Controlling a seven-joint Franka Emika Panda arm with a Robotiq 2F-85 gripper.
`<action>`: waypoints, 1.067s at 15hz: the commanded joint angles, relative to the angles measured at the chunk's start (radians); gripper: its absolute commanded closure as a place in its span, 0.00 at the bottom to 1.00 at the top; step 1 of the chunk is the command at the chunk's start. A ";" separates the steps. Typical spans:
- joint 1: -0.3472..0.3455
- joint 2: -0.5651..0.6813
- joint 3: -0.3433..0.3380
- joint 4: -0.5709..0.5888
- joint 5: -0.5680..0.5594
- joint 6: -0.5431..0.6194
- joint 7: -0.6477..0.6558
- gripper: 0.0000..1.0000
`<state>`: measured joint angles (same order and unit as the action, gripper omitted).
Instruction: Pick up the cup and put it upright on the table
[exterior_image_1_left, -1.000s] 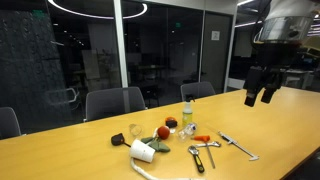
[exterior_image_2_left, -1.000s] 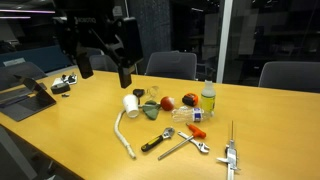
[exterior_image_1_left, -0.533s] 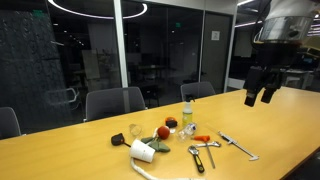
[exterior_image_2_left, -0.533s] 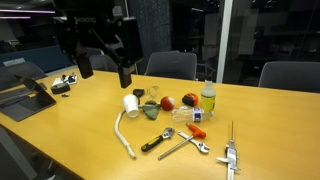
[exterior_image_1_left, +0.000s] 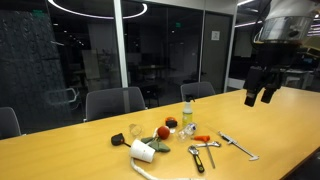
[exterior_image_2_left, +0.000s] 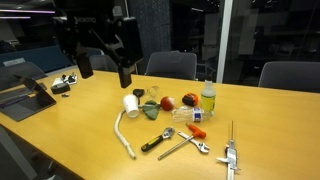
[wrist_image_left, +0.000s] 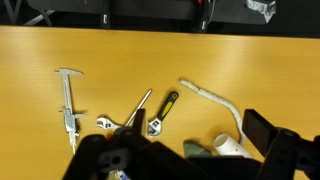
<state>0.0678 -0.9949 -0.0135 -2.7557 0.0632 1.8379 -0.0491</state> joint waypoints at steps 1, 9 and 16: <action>-0.006 0.001 0.004 0.002 0.004 -0.003 -0.004 0.00; 0.028 0.013 0.023 0.032 -0.014 -0.020 -0.065 0.00; 0.127 0.101 0.105 0.093 -0.085 -0.050 -0.176 0.00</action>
<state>0.1462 -0.9648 0.0576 -2.7313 0.0141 1.8118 -0.1791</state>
